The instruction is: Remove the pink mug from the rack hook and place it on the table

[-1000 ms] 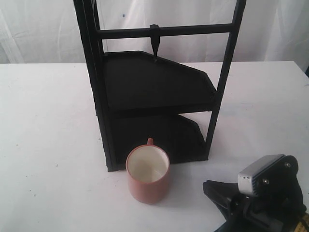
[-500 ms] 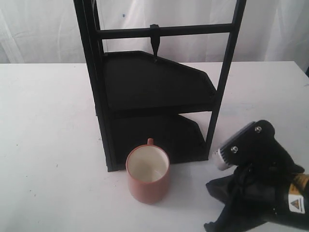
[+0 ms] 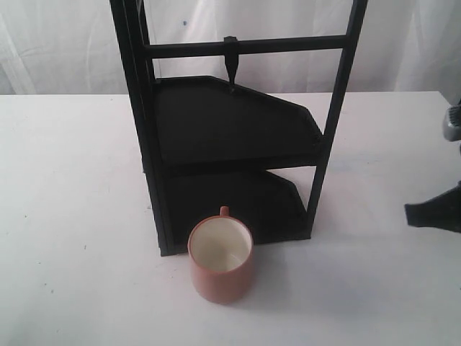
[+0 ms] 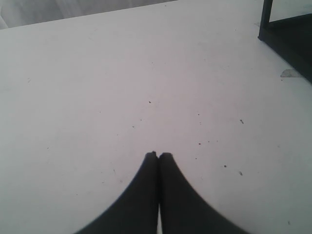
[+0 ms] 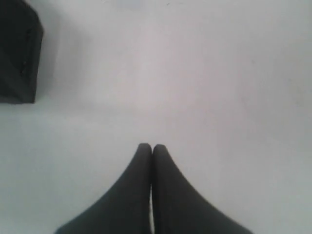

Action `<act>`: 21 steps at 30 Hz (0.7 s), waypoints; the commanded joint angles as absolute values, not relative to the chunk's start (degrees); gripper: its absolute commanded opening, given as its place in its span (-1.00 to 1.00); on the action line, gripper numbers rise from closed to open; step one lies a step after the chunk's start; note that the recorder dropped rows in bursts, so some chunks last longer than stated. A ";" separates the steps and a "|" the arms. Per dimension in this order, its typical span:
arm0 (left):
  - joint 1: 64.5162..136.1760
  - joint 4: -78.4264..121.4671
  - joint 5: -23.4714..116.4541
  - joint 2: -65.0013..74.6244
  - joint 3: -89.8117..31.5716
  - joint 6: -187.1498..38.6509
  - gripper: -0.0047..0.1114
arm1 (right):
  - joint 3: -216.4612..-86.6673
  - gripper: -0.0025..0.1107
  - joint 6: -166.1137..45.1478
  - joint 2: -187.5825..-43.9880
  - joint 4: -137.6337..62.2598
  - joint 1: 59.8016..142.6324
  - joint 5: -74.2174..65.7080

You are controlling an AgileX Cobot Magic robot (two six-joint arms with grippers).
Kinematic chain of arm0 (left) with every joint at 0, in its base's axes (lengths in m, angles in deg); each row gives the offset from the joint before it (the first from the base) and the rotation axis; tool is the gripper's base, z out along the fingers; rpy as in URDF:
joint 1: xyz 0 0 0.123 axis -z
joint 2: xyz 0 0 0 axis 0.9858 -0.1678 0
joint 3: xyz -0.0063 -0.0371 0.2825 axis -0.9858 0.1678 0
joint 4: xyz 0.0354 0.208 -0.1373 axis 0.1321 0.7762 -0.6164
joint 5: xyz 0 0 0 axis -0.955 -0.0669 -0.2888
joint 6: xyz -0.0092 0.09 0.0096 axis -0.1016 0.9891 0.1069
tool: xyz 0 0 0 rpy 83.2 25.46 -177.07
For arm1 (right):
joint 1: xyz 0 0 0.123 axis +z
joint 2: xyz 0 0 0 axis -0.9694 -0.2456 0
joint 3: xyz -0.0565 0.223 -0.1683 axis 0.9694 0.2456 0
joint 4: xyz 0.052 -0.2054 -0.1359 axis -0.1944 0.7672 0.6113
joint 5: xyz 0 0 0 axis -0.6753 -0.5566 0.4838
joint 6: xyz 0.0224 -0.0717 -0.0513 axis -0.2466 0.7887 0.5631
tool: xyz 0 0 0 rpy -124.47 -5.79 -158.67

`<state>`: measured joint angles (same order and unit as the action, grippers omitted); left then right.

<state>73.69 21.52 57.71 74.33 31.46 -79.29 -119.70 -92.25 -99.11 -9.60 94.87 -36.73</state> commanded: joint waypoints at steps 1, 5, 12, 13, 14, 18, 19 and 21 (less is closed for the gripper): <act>73.85 21.20 57.63 74.62 31.57 -79.35 -0.92 | -120.11 -0.96 -99.54 -93.25 -6.98 90.56 -36.52; 73.85 21.20 57.63 74.62 31.57 -79.35 -0.92 | -120.11 -0.96 -100.22 -85.05 -9.24 90.07 -38.52; 73.85 21.20 57.63 74.62 31.57 -79.35 -0.92 | -120.11 -0.96 -99.84 -59.88 -4.57 90.07 -38.76; 73.85 21.20 57.63 74.62 31.57 -79.35 -0.92 | -120.11 -0.96 -99.84 -56.84 -3.18 90.07 -39.22; 73.85 21.20 57.63 74.62 31.57 -79.35 -0.92 | -120.11 -0.96 -99.84 -53.89 -2.03 90.07 -39.66; 73.85 21.20 57.63 74.62 31.57 -79.35 -0.92 | -119.74 -0.96 -99.56 -43.99 0.50 90.07 -41.44; 73.85 21.20 57.63 74.62 31.57 -79.35 -0.92 | -120.20 -0.96 -99.32 -43.99 1.19 90.07 -42.32; 73.83 21.52 58.00 74.62 31.57 -79.35 -0.92 | -120.19 -0.96 -98.41 -43.99 2.04 90.07 -43.68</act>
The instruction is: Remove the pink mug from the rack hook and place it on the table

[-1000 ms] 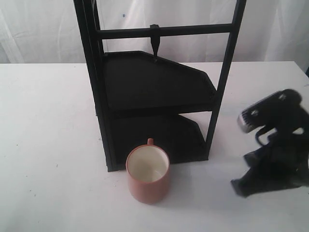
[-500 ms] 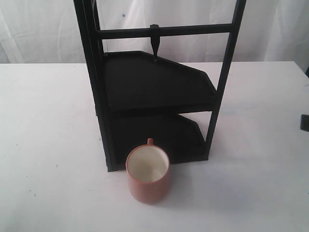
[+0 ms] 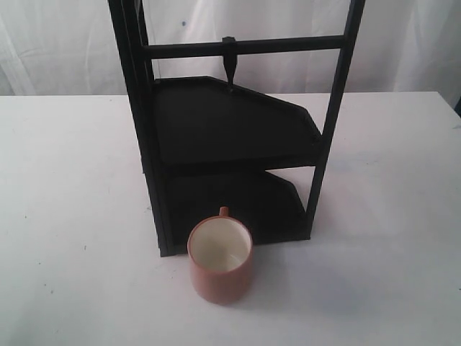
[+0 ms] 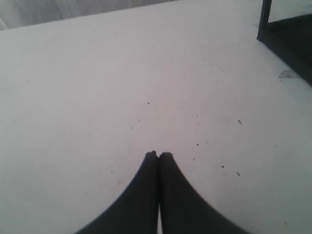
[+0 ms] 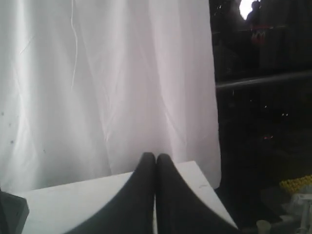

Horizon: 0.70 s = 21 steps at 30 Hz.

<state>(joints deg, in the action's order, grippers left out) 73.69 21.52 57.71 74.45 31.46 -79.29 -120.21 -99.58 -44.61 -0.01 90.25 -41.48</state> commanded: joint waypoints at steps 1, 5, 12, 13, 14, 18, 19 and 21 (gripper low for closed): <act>73.83 21.52 58.00 74.62 31.57 -79.35 -0.92 | -119.65 -0.96 -98.41 -44.24 2.04 90.07 -42.14; 73.83 21.52 58.11 74.62 31.57 -79.35 -0.92 | -118.43 -0.96 -103.80 -45.25 -5.75 90.07 -34.30; 73.83 21.52 58.11 74.62 31.57 -79.35 -0.92 | -118.43 -0.96 -107.46 -45.25 -9.16 90.07 -34.09; 73.83 21.52 58.11 74.62 31.57 -79.35 -0.92 | -118.43 -0.96 -107.46 -45.25 -9.16 90.07 -34.09; 73.83 21.52 58.11 74.62 31.57 -79.35 -0.92 | -118.43 -0.96 -107.46 -45.25 -9.16 90.07 -33.83; 73.83 21.52 58.11 74.62 31.57 -79.35 -0.92 | -118.78 -0.96 -107.46 -45.25 -8.15 90.07 -32.01; 73.83 21.52 58.11 74.62 31.57 -79.35 -0.92 | -118.78 -0.96 -107.46 -45.25 -7.51 90.07 -31.38; 73.83 21.52 58.11 74.62 31.57 -79.35 -0.92 | -118.32 -0.96 -107.46 -44.81 -4.71 89.95 -29.53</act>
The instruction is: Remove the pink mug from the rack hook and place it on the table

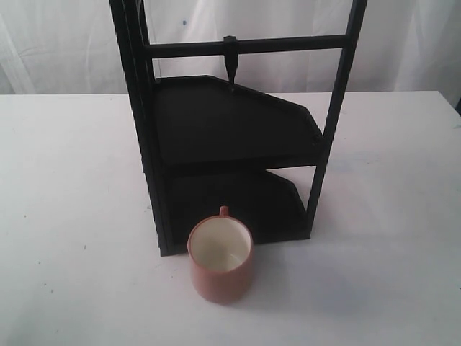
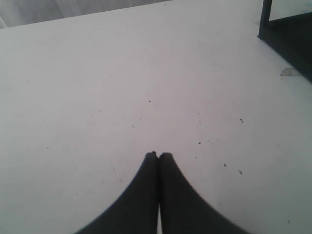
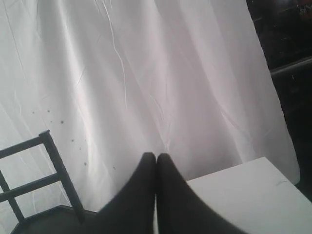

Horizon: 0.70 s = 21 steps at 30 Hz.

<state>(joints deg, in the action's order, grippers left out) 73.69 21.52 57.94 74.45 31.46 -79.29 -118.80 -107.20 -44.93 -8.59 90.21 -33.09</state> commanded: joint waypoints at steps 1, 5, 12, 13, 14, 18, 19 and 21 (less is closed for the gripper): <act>73.83 21.52 58.11 74.62 31.57 -79.35 -0.92 | -117.69 -0.96 -107.46 -44.28 -1.66 89.30 -28.68; 73.83 21.52 58.11 74.62 31.57 -79.35 -0.92 | -115.89 -0.96 -107.17 -43.99 7.04 85.41 -26.78; 73.83 21.52 58.11 74.62 31.57 -79.35 -0.92 | -115.25 -0.96 -92.87 -43.99 5.53 73.66 -23.60; 73.83 21.52 58.11 74.62 31.57 -79.35 -0.92 | -115.25 -0.96 -92.86 -43.99 5.65 73.47 -23.16; 73.83 21.52 58.11 74.62 31.57 -79.35 -0.92 | -115.25 -0.96 -92.86 -43.99 5.65 73.47 -23.04; 73.83 21.52 58.11 74.62 31.57 -79.35 -0.92 | -114.55 -0.96 -92.86 -43.99 3.93 73.47 -20.90; 73.83 21.52 58.11 74.62 31.57 -79.35 -0.92 | -113.50 -0.96 -92.61 -43.99 2.54 73.47 -18.30; 73.83 21.52 58.11 74.62 31.57 -79.35 -0.92 | -111.28 -0.96 -87.00 -43.99 -4.86 73.47 -13.30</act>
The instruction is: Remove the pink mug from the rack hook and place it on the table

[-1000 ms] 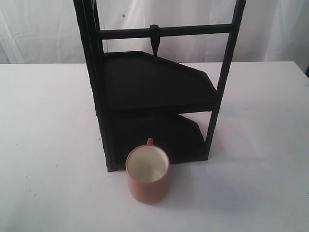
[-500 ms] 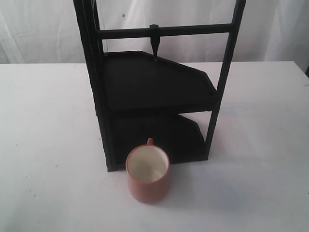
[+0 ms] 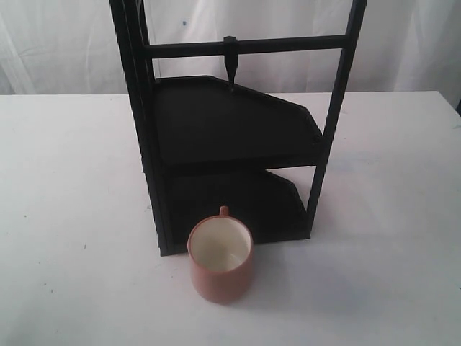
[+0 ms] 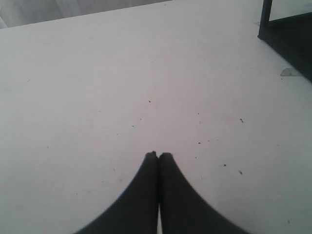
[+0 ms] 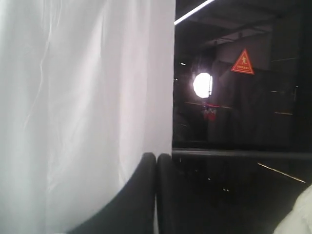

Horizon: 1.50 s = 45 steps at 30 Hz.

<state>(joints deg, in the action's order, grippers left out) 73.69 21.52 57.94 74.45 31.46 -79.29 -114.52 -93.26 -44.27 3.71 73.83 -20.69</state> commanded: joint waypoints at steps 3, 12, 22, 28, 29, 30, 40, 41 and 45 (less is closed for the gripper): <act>73.83 21.52 58.11 74.62 31.57 -79.35 -0.92 | -106.72 -0.96 -61.61 -43.99 -27.82 73.47 -11.70; 73.83 21.52 58.11 74.62 31.57 -79.35 -0.92 | -86.67 -0.96 -61.18 -43.99 -33.21 73.47 -20.95; 73.83 21.52 58.11 74.62 31.57 -79.35 -0.92 | -86.67 -0.96 -66.16 -43.99 -28.92 73.47 -23.86; 73.83 21.52 58.11 74.62 31.57 -79.35 -0.92 | -86.67 -0.96 -66.16 -43.99 -28.92 73.47 -23.86; 73.83 21.52 58.11 74.62 31.57 -79.35 -0.92 | -86.67 -0.96 -66.16 -43.99 -28.92 73.47 -23.86; 73.83 21.52 58.11 74.62 31.57 -79.35 -0.92 | -86.67 -0.96 -66.16 -43.99 -29.03 73.47 -23.87; 73.83 21.52 58.11 74.62 31.57 -79.35 -0.92 | -86.67 -0.96 -66.16 -43.99 -29.03 73.47 -23.87; 73.83 21.52 58.11 74.62 31.57 -79.35 -0.92 | -86.67 -0.96 -66.16 -43.99 -29.03 73.47 -23.87; 73.83 21.52 58.11 74.62 31.57 -79.35 -0.92 | -86.67 -0.96 -66.16 -43.99 -29.03 73.47 -23.87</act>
